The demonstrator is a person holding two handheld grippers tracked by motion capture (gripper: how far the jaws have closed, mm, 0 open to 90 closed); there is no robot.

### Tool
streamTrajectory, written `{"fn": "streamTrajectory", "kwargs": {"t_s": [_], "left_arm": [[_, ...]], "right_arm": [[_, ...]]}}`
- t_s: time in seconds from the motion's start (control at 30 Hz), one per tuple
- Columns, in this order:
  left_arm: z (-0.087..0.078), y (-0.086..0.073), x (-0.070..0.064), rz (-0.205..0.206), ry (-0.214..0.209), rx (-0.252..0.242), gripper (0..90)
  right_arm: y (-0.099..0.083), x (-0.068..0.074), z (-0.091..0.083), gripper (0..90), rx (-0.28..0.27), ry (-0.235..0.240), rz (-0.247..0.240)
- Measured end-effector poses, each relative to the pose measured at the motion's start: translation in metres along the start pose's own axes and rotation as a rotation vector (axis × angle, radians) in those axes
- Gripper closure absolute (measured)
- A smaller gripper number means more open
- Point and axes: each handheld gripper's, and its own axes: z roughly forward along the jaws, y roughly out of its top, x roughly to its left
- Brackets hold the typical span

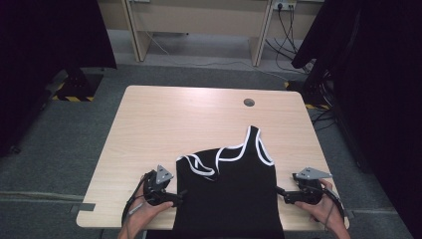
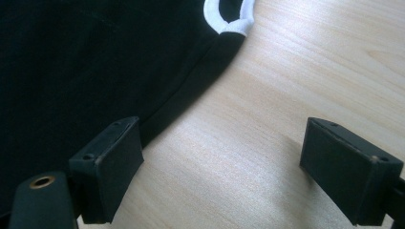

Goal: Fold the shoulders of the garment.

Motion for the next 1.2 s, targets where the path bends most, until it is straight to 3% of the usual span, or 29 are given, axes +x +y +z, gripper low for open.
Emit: {"fn": "streamTrajectory", "kwargs": {"t_s": [0.2, 0.3, 0.6, 0.8, 1.2], "left_arm": [[-0.001, -0.001, -0.002, 0.000, 0.012, 0.005, 0.0], [-0.001, -0.001, -0.002, -0.001, 0.012, 0.004, 0.0], [-0.001, -0.001, -0.002, 0.000, 0.013, 0.004, 0.0], [-0.001, -0.001, -0.002, 0.000, 0.013, 0.003, 0.0], [-0.001, -0.001, -0.002, -0.001, 0.013, 0.004, 0.0]], "right_arm": [[0.000, 0.001, 0.000, 14.8, 0.002, -0.001, 0.005], [0.003, 0.000, -0.001, 19.1, 0.021, 0.004, 0.008], [0.024, 0.000, 0.002, 19.6, -0.051, 0.029, 0.024], [0.044, -0.009, 0.015, 20.3, -0.071, 0.043, 0.039], [0.082, -0.018, 0.047, 21.6, -0.046, 0.039, 0.018]]}}
